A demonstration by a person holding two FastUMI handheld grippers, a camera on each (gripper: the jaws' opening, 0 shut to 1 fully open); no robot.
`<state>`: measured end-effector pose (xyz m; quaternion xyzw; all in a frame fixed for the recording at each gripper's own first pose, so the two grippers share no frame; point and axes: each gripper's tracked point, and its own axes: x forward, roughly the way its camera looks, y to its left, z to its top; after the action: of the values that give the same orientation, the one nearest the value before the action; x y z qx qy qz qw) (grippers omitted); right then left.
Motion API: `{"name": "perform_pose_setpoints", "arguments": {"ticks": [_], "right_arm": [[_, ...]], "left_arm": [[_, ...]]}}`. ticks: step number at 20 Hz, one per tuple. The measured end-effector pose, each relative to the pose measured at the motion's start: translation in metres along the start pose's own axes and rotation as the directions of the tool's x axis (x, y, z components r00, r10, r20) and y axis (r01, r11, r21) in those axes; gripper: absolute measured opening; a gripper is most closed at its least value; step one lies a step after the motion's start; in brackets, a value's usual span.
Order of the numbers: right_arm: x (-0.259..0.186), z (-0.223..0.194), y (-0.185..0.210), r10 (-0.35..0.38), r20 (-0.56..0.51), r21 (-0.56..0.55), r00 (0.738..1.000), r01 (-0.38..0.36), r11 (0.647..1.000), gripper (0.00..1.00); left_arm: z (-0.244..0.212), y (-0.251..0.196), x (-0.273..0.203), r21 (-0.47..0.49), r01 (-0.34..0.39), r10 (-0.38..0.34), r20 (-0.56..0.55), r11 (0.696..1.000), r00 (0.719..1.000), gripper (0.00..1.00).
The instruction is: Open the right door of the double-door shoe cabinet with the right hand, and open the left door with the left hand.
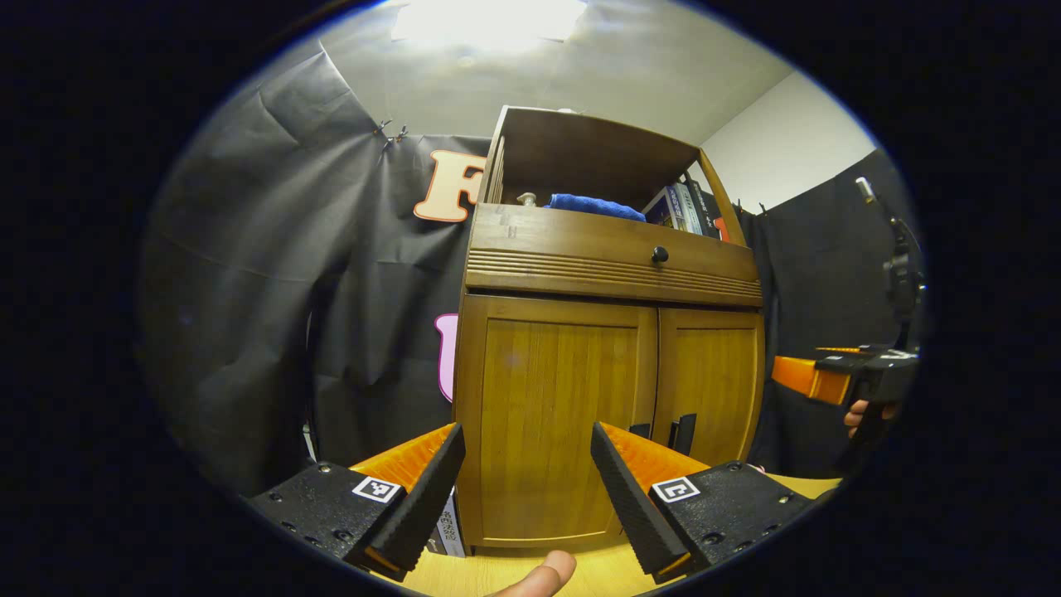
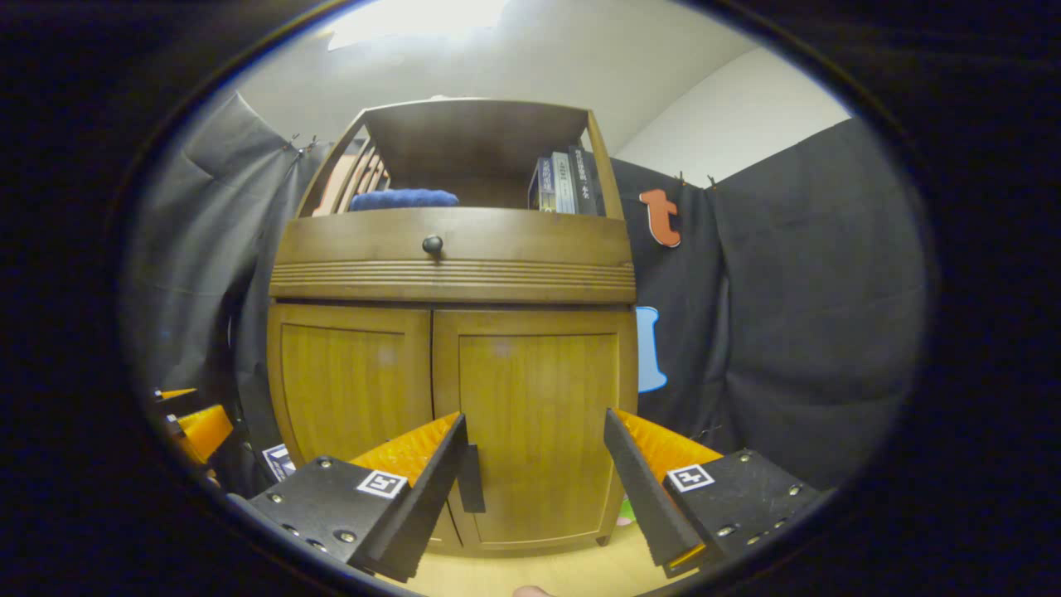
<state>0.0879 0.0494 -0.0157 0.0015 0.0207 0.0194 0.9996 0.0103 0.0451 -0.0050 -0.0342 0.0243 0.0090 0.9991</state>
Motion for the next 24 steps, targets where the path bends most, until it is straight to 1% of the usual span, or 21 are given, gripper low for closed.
{"name": "perform_pose_setpoints", "arguments": {"ticks": [1,2,3,4,5,6,7,8,9,10,11,12,13,16,17,18,19,21,22,23,24], "right_arm": [[0.009,-0.009,0.005,0.026,-0.022,0.009,0.999,-0.026,1.0,0.94],[0.017,-0.019,0.013,0.053,-0.041,0.015,0.998,-0.053,0.999,0.98],[0.026,-0.029,0.017,0.064,-0.062,0.022,0.996,-0.063,0.998,0.98],[0.033,-0.036,0.021,0.076,-0.074,0.024,0.994,-0.074,0.997,0.94],[0.039,-0.041,0.028,0.086,-0.085,0.022,0.993,-0.084,0.996,0.98],[0.045,-0.045,0.034,0.096,-0.093,0.027,0.991,-0.094,0.995,0.98],[0.05,-0.051,0.041,0.108,-0.105,0.035,0.989,-0.105,0.994,0.94],[0.055,-0.055,0.047,0.121,-0.112,0.039,0.986,-0.118,0.992,0.98],[0.062,-0.061,0.051,0.133,-0.12,0.037,0.984,-0.129,0.991,0.94],[0.067,-0.068,0.056,0.143,-0.137,0.028,0.98,-0.141,0.99,1.0],[0.072,-0.078,0.057,0.14,-0.154,0.023,0.978,-0.138,0.99,0.94],[0.076,-0.086,0.061,0.141,-0.17,0.027,0.975,-0.138,0.99,0.98],[0.079,-0.094,0.066,0.15,-0.183,0.035,0.971,-0.146,0.989,0.98],[0.093,-0.115,0.076,0.168,-0.217,0.039,0.962,-0.163,0.986,0.94],[0.098,-0.126,0.074,0.155,-0.238,0.028,0.959,-0.153,0.988,0.94],[0.104,-0.138,0.072,0.133,-0.265,0.021,0.955,-0.133,0.991,0.98],[0.107,-0.153,0.072,0.124,-0.297,0.02,0.947,-0.124,0.992,0.98],[0.105,-0.171,0.086,0.179,-0.358,0.103,0.917,-0.152,0.983,0.7],[0.119,-0.165,0.09,0.202,-0.302,0.112,0.932,-0.176,0.978,0.56],[0.121,-0.175,0.09,0.205,-0.325,0.072,0.923,-0.192,0.979,0.42],[0.121,-0.171,0.088,0.211,-0.293,0.046,0.933,-0.207,0.977,0.28]], "left_arm": [[0.0,0.004,0.0,0.0,-0.003,0.003,-0.003,1.0,1.0,0.9],[0.0,0.007,0.0,0.005,-0.007,0.007,-0.001,1.0,1.0,0.9],[0.002,0.011,0.0,0.01,-0.017,0.017,0.003,1.0,1.0,0.91],[0.003,0.015,-0.001,0.012,-0.024,0.024,0.006,1.0,1.0,0.94],[0.002,0.019,-0.001,0.012,-0.031,0.031,0.003,0.999,1.0,0.9],[0.003,0.021,-0.002,0.006,-0.035,0.035,0.006,0.999,0.999,0.94],[0.005,0.023,-0.002,-0.004,-0.037,0.037,0.009,0.999,0.999,0.91],[0.006,0.024,-0.002,-0.01,-0.037,0.037,0.01,0.999,0.999,0.91],[0.007,0.024,-0.003,-0.015,-0.037,0.037,0.011,0.999,0.999,0.91],[0.007,0.021,-0.003,-0.015,-0.032,0.032,0.012,0.999,0.999,0.9],[0.005,0.019,-0.003,-0.014,-0.024,0.024,0.006,1.0,1.0,0.9],[0.003,0.018,-0.003,-0.012,-0.014,0.014,-0.001,1.0,1.0,0.91],[0.002,0.018,-0.002,-0.011,-0.009,0.009,-0.006,1.0,1.0,0.91],[0.0,0.017,-0.002,-0.004,-0.014,0.014,-0.011,1.0,1.0,0.91],[0.0,0.017,-0.002,-0.009,-0.023,0.023,-0.013,1.0,1.0,0.91],[-0.001,0.017,-0.002,-0.012,-0.026,0.026,-0.017,1.0,1.0,0.95],[-0.001,0.014,-0.003,-0.012,-0.018,0.018,-0.018,1.0,1.0,0.91],[-0.003,0.007,-0.004,-0.003,0.007,-0.007,-0.017,1.0,1.0,0.95],[-0.003,0.005,-0.005,-0.001,0.013,-0.013,-0.017,1.0,1.0,0.95],[-0.002,0.003,-0.006,0.001,0.016,-0.016,-0.017,1.0,1.0,0.95],[-0.003,0.002,-0.005,0.005,0.019,-0.018,-0.016,1.0,1.0,0.95]]}}
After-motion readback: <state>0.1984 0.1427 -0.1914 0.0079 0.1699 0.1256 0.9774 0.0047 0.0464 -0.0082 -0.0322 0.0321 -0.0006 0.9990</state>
